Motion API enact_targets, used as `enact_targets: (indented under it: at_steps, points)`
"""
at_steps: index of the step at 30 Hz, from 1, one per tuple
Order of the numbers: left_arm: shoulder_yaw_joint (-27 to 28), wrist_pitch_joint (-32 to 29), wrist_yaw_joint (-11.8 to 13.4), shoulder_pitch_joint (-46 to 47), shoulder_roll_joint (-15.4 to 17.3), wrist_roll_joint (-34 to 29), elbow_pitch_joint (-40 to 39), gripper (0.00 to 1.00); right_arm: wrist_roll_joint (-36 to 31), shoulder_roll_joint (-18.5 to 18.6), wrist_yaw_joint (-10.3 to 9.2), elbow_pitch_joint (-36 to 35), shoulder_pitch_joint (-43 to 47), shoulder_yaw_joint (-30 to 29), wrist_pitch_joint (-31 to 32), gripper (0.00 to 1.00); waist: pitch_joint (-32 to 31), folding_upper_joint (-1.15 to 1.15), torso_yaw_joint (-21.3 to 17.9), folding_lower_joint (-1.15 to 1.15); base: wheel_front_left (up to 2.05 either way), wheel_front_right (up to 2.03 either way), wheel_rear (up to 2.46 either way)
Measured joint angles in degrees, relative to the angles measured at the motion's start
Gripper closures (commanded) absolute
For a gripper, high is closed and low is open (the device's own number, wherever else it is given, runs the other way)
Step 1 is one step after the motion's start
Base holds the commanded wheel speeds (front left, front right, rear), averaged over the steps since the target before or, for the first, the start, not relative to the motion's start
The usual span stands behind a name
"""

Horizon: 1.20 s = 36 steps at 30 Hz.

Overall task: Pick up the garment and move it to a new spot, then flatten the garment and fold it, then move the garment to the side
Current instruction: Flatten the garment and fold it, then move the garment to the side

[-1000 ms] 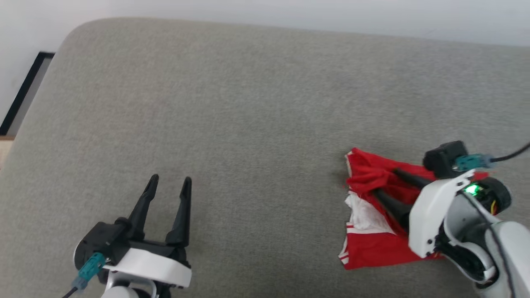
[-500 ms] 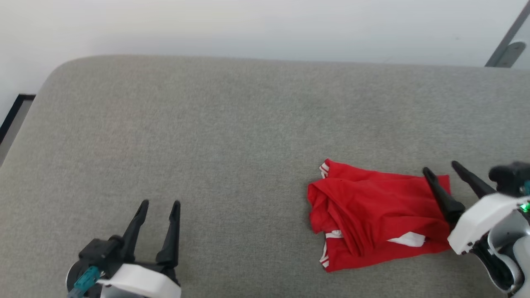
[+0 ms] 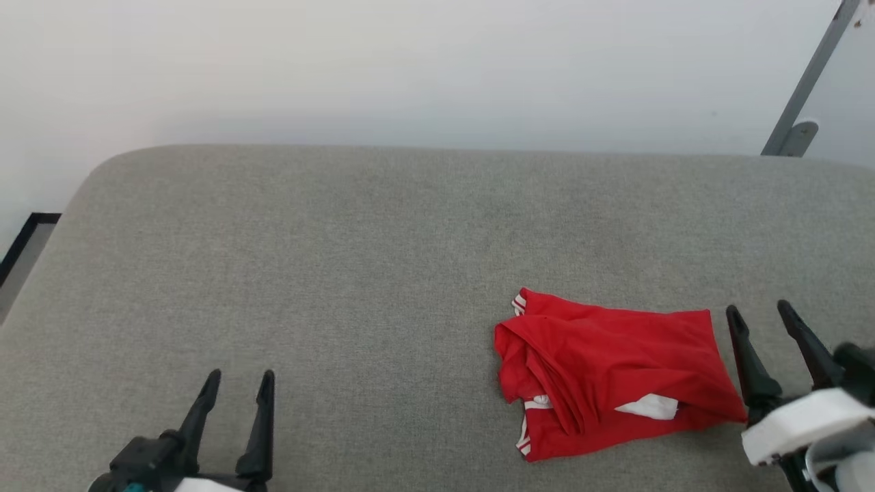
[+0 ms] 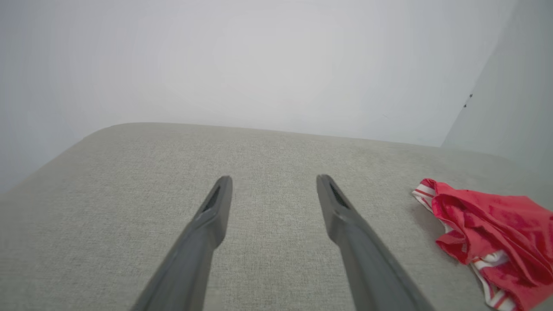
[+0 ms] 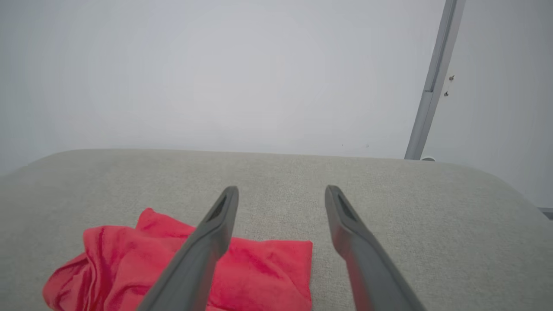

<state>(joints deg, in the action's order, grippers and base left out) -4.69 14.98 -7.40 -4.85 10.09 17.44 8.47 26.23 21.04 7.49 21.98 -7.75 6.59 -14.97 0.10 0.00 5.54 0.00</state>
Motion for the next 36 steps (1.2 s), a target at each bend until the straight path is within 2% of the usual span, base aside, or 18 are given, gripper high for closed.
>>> enact_targets:
  at_steps: [7, 15, 26, 29, 36]
  points:
    - [0.13, 0.0, 0.0, -3.86, 0.82, -1.46, -4.59, 0.0, -4.66, -4.47, 0.01, -8.76, 8.92, -6.9, -0.01, 0.0, -0.97, 0.0, 0.49, 0.0, 0.0, 0.0, 0.0]
    - [0.48, 0.0, 0.0, -6.48, 0.48, -2.52, -8.66, 0.0, -5.65, -7.17, 0.0, -13.11, 15.74, -12.7, 0.0, 0.0, -1.05, 0.0, 1.22, 0.0, 0.0, 0.0, 0.0]
    - [0.18, 0.0, 0.0, -7.07, -0.33, -2.87, -9.34, 0.0, -5.55, -6.92, 0.01, -13.39, 16.08, -12.74, 0.49, 0.0, -0.33, 0.0, 1.07, 0.0, 0.0, 0.0, 0.0]
    - [0.16, 0.0, 0.0, -6.59, -0.73, -2.87, -9.53, 0.0, -5.8, -6.66, 0.0, -12.35, 14.02, -13.12, 4.01, 0.0, 0.53, 0.0, 0.96, 0.0, 0.0, 0.0, 0.0]
    - [-1.0, 0.0, 0.0, -1.36, -2.89, -2.74, -9.1, 0.0, -5.78, 0.73, 0.0, -12.13, 5.09, -9.9, 22.56, 0.0, 5.97, 0.0, 1.68, 0.0, 0.0, 0.0, 0.0]
